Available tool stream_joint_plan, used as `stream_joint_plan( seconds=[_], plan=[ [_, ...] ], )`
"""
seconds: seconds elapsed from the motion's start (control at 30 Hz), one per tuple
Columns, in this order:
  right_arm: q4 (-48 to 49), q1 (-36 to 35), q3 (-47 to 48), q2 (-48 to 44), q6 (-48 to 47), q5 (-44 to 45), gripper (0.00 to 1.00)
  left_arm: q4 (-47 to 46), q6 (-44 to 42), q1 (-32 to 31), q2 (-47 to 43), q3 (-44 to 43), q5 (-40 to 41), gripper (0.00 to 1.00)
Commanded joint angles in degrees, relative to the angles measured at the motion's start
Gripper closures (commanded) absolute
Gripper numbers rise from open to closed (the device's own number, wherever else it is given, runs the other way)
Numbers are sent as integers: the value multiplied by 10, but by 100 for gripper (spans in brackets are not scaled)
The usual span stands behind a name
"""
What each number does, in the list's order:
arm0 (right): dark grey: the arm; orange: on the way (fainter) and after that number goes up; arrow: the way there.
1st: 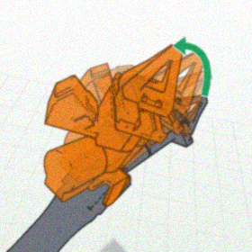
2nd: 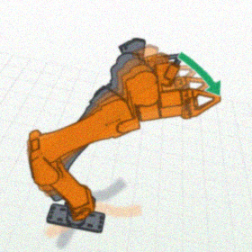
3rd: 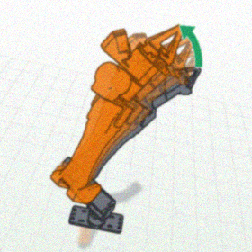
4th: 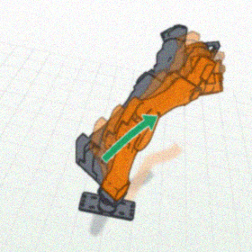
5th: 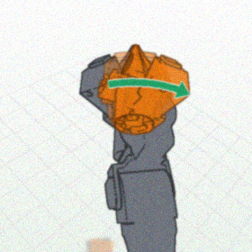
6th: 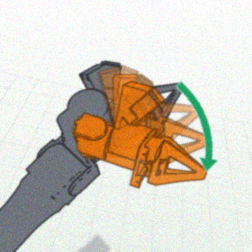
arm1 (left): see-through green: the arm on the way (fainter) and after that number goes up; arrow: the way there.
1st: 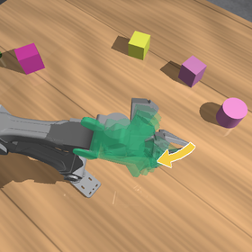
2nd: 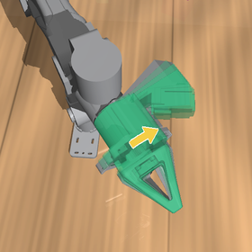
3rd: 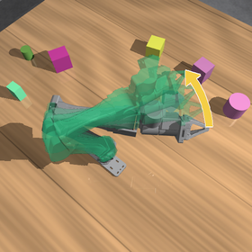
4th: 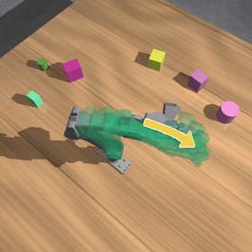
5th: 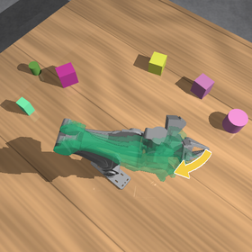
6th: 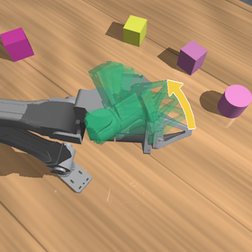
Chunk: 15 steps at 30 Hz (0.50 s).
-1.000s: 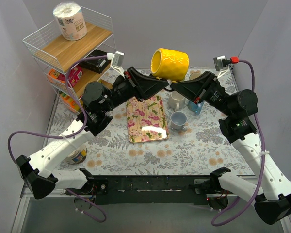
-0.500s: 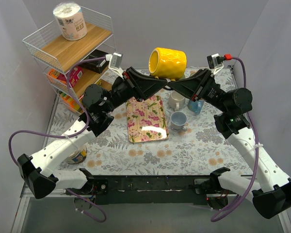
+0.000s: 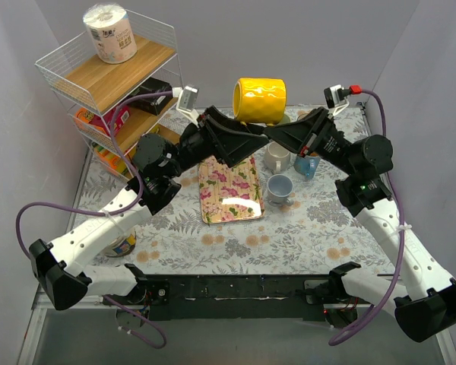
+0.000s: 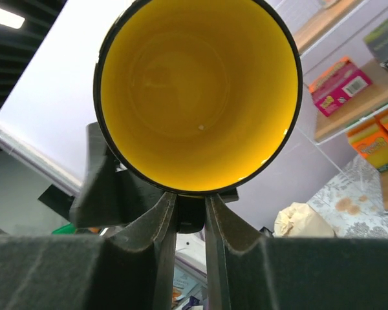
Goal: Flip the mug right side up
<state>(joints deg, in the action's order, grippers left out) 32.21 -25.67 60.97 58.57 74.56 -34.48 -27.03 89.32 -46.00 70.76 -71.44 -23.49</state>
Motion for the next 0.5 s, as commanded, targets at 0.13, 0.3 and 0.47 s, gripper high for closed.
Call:
stream_joint_plan(
  seconds=[0.13,0.3,0.47],
  plan=[
    [-112,2,39,-32,-88,51,99,65,-47,-1,-25,24,74,2],
    [-256,11,67,-47,-167,117,99,162,-68,-1,-23,11,147,2],
    [-462,35,128,-53,-247,194,99,256,-81,-1,-16,2,228,2]
  ],
)
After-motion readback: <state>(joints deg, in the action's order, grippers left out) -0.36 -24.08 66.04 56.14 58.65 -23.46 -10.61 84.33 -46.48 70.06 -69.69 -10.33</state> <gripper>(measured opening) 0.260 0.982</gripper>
